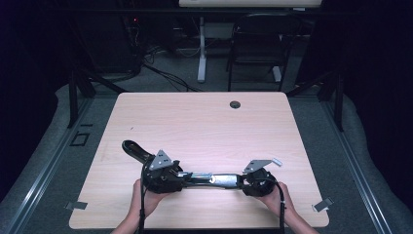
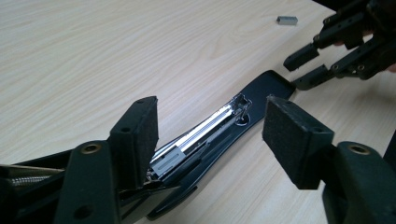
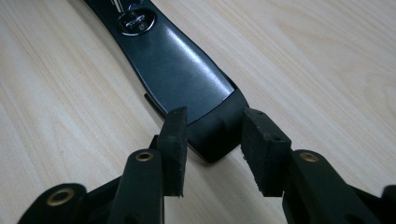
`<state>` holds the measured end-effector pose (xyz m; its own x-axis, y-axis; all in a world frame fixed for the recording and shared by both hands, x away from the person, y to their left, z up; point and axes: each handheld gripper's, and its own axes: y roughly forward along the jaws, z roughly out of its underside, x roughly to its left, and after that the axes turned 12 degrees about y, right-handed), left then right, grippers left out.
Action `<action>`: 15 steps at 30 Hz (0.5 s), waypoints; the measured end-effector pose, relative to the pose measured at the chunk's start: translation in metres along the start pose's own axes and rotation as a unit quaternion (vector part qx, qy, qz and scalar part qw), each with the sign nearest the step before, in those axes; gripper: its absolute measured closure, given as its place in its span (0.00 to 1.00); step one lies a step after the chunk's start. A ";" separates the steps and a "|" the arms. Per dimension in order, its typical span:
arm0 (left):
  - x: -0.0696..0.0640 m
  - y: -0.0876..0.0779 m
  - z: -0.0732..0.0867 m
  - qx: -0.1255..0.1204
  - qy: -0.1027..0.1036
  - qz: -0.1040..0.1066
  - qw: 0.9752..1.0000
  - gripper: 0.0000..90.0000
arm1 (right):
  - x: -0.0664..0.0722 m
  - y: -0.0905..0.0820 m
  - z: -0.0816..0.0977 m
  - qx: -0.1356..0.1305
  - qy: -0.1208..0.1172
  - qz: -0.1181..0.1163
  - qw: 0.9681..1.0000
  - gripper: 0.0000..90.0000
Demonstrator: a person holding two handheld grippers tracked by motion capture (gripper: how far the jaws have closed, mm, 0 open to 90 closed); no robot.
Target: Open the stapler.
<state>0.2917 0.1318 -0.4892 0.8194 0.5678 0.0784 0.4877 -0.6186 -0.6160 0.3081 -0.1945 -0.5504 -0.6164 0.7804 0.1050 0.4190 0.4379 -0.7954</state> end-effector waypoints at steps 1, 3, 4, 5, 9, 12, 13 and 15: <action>-0.001 0.001 0.000 0.004 -0.001 0.003 1.000 0.36 | 0.000 -0.001 -0.001 -0.004 0.002 0.001 1.000 0.66; -0.004 0.003 0.001 0.010 0.004 0.009 1.000 0.33 | -0.001 -0.003 -0.003 -0.001 0.007 0.004 1.000 0.62; -0.005 0.004 0.000 0.018 0.012 0.015 1.000 0.31 | -0.002 -0.005 -0.004 0.002 0.013 0.005 1.000 0.59; -0.005 0.005 0.000 0.021 0.017 0.018 0.999 0.29 | -0.003 -0.006 -0.005 0.003 0.014 0.007 1.000 0.58; -0.013 0.011 -0.002 0.043 0.045 0.036 0.997 0.21 | -0.006 -0.010 -0.007 0.008 0.017 0.003 1.000 0.47; -0.017 0.014 -0.002 0.059 0.075 0.036 0.995 0.17 | -0.009 -0.014 -0.009 0.015 0.012 0.009 1.000 0.40; -0.017 0.015 -0.001 0.055 0.080 0.032 0.995 0.17 | -0.009 -0.014 -0.009 0.013 0.017 0.005 1.000 0.39; -0.018 0.016 -0.001 0.057 0.092 0.022 0.994 0.15 | -0.012 -0.016 -0.009 0.017 0.017 0.010 1.000 0.37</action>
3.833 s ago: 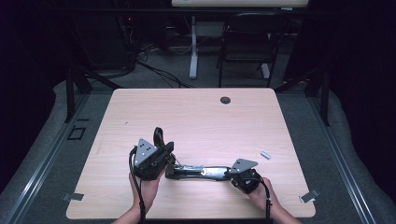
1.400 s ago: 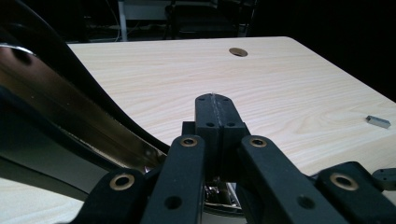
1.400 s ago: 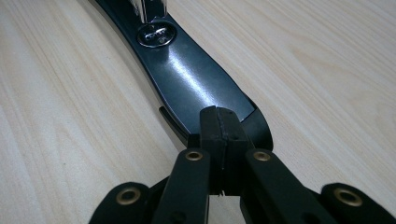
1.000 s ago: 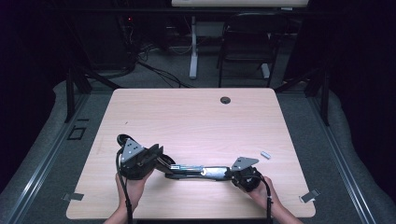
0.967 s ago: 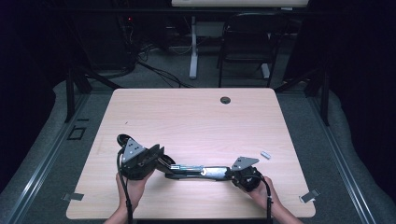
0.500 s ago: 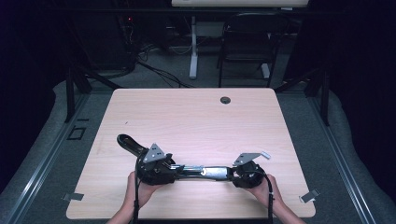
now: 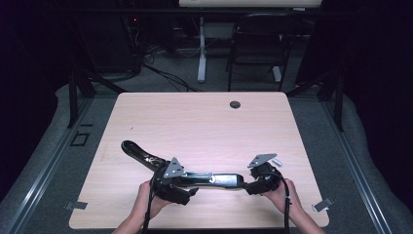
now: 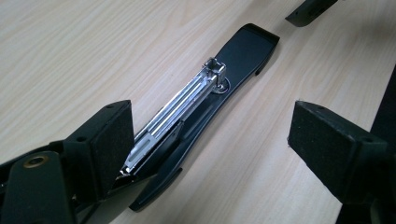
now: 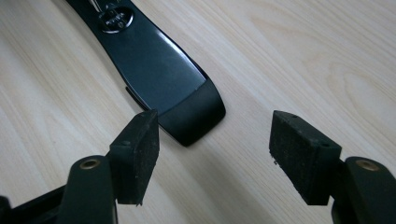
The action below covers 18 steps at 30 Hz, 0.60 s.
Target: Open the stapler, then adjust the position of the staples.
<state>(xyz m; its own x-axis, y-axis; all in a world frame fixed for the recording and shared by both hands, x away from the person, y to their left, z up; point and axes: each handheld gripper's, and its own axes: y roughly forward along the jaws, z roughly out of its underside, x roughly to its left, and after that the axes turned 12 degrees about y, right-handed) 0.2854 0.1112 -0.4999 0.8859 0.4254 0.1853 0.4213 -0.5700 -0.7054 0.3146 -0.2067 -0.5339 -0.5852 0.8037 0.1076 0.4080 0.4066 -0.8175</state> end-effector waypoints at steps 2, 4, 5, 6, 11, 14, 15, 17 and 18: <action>0.002 0.001 0.001 0.004 -0.001 -0.001 1.000 0.12 | -0.003 -0.001 0.000 0.009 -0.001 0.012 1.000 0.32; 0.004 0.003 0.003 0.005 -0.009 0.005 1.000 0.11 | -0.007 -0.003 0.001 0.012 -0.001 0.013 1.000 0.32; 0.005 0.003 0.004 0.006 -0.010 0.004 1.000 0.10 | -0.007 -0.004 0.002 0.012 0.001 0.016 1.000 0.30; 0.005 0.004 0.004 0.006 -0.011 0.004 1.000 0.09 | -0.009 -0.005 0.002 0.011 0.004 0.018 1.000 0.28; 0.007 0.003 0.006 0.007 -0.014 0.005 1.000 0.08 | -0.016 -0.013 0.002 -0.002 0.010 0.032 0.999 0.24; 0.007 0.003 0.005 0.008 -0.012 0.007 1.000 0.08 | -0.018 -0.013 0.002 -0.007 0.008 0.039 0.999 0.21; 0.006 0.003 0.005 0.008 -0.011 0.009 1.000 0.08 | -0.018 -0.013 0.002 -0.007 0.007 0.042 0.999 0.21; 0.005 0.003 0.005 0.009 -0.011 0.009 1.000 0.08 | -0.020 -0.014 0.001 -0.009 0.008 0.042 0.999 0.20; 0.005 0.003 0.005 0.009 -0.009 0.011 1.000 0.08 | -0.022 -0.015 0.001 -0.012 0.011 0.041 0.999 0.20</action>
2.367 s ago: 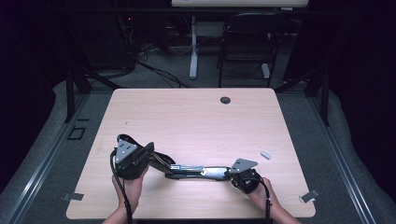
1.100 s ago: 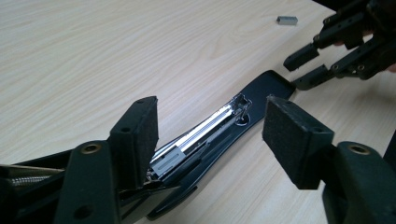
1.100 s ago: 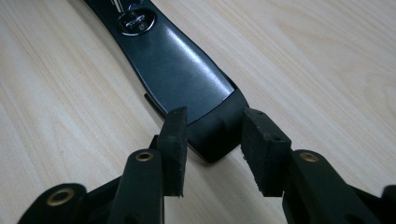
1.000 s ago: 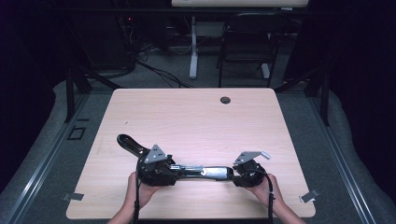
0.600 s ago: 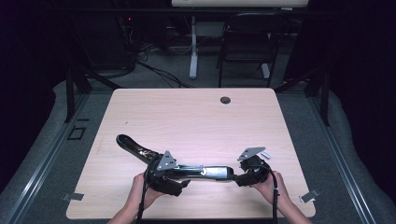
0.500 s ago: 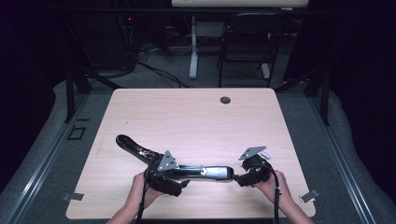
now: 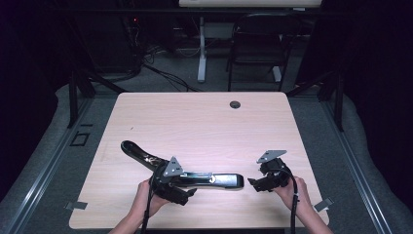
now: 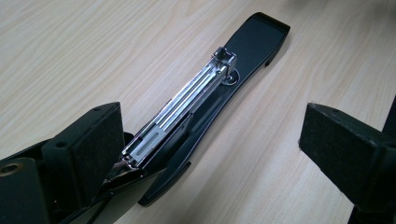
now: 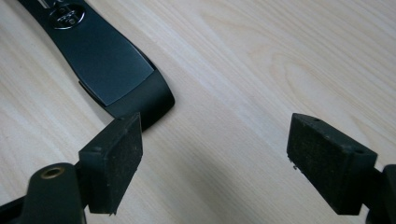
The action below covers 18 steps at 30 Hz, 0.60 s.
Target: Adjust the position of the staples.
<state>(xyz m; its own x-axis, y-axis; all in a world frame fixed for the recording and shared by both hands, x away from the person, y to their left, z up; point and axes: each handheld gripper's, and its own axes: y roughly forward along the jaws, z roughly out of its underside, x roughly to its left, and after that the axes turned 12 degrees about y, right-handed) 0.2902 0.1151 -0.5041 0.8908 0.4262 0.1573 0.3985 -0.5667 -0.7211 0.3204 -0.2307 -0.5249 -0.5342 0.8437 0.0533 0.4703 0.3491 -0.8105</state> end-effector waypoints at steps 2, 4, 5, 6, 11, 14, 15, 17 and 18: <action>-0.001 0.000 0.000 0.001 0.002 0.002 1.000 0.08 | -0.003 -0.002 -0.001 0.005 0.006 0.004 1.000 0.20; -0.001 0.000 0.000 0.001 0.003 0.005 1.000 0.07 | -0.007 -0.002 -0.005 0.029 0.013 0.004 0.999 0.16; -0.001 0.000 -0.001 0.001 0.004 0.006 1.000 0.07 | -0.008 -0.002 -0.006 0.047 0.019 0.003 0.999 0.15; -0.001 0.000 -0.001 0.001 0.005 0.007 1.000 0.07 | -0.010 -0.002 -0.006 0.051 0.025 0.001 0.998 0.15; -0.004 0.001 0.000 0.012 0.011 0.005 1.000 0.06 | -0.023 -0.004 -0.008 0.067 0.041 -0.016 0.997 0.15; -0.004 0.001 -0.002 0.010 0.014 0.006 1.000 0.06 | -0.030 -0.005 -0.007 0.076 0.045 -0.017 0.996 0.16; -0.004 0.001 -0.002 0.008 0.014 0.006 1.000 0.06 | -0.033 -0.006 -0.008 0.080 0.047 -0.015 0.996 0.17; -0.005 0.001 -0.002 0.010 0.016 0.008 1.000 0.06 | -0.038 -0.009 -0.011 0.089 0.046 -0.005 0.995 0.18; -0.005 0.001 -0.002 0.012 0.016 0.011 1.000 0.06 | -0.040 -0.010 -0.012 0.087 0.051 -0.005 0.995 0.19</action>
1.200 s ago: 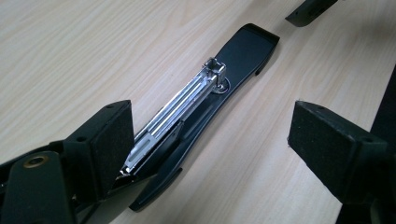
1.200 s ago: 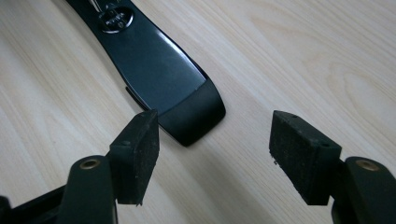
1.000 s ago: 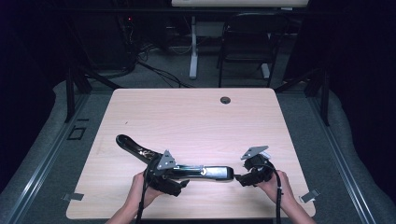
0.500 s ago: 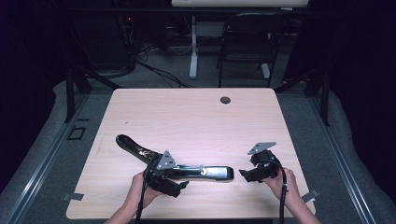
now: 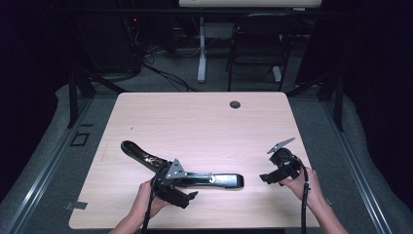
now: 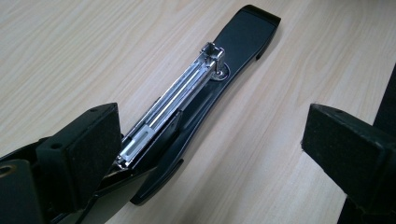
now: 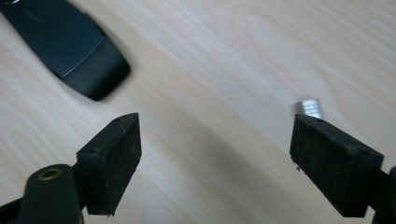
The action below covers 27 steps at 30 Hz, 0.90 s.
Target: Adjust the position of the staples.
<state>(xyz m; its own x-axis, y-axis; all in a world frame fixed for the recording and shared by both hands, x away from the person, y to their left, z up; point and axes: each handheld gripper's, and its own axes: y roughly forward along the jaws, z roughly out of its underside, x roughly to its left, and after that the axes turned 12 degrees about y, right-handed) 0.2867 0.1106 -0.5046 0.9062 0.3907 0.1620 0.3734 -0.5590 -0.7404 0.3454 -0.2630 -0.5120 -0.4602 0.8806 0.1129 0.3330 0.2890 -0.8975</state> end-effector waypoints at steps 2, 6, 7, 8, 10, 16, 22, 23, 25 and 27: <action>0.000 0.000 0.000 0.001 -0.001 0.000 1.000 0.06 | -0.004 -0.003 -0.003 -0.008 0.006 0.008 1.000 0.21; 0.000 0.001 0.001 0.000 0.000 0.002 1.000 0.06 | -0.011 -0.008 -0.010 0.000 0.002 0.012 1.000 0.25; 0.000 0.001 0.001 0.000 -0.001 0.004 1.000 0.06 | -0.012 -0.007 -0.012 -0.001 0.001 0.012 1.000 0.27; 0.000 0.002 0.001 0.001 -0.001 0.005 1.000 0.06 | -0.013 -0.007 -0.013 0.004 -0.003 0.014 1.000 0.28; 0.000 0.002 0.000 0.003 -0.002 0.010 1.000 0.05 | -0.018 -0.006 -0.016 0.011 -0.009 0.024 1.000 0.29; 0.000 0.004 0.000 0.006 -0.001 0.013 1.000 0.05 | -0.033 0.002 -0.031 0.040 -0.021 0.032 0.998 0.30; 0.001 0.005 0.001 0.009 0.000 0.017 1.000 0.04 | -0.043 0.015 -0.040 0.054 -0.011 0.035 0.998 0.49; 0.001 0.005 0.001 0.008 0.000 0.018 1.000 0.04 | -0.045 0.017 -0.041 0.065 -0.012 0.035 0.997 0.52; 0.002 0.005 0.001 0.007 0.001 0.018 1.000 0.04 | -0.048 0.022 -0.042 0.079 -0.012 0.040 0.996 0.58; 0.002 0.006 0.000 0.008 0.000 0.019 1.000 0.04 | -0.048 0.030 -0.038 0.062 0.006 0.036 0.997 0.60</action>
<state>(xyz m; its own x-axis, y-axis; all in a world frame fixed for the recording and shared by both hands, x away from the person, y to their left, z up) 0.2902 0.1083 -0.5086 0.9198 0.3691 0.1328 0.3346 -0.5614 -0.7569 0.4092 -0.2824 -0.5282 -0.4291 0.9019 0.0496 0.2609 0.1763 -0.9491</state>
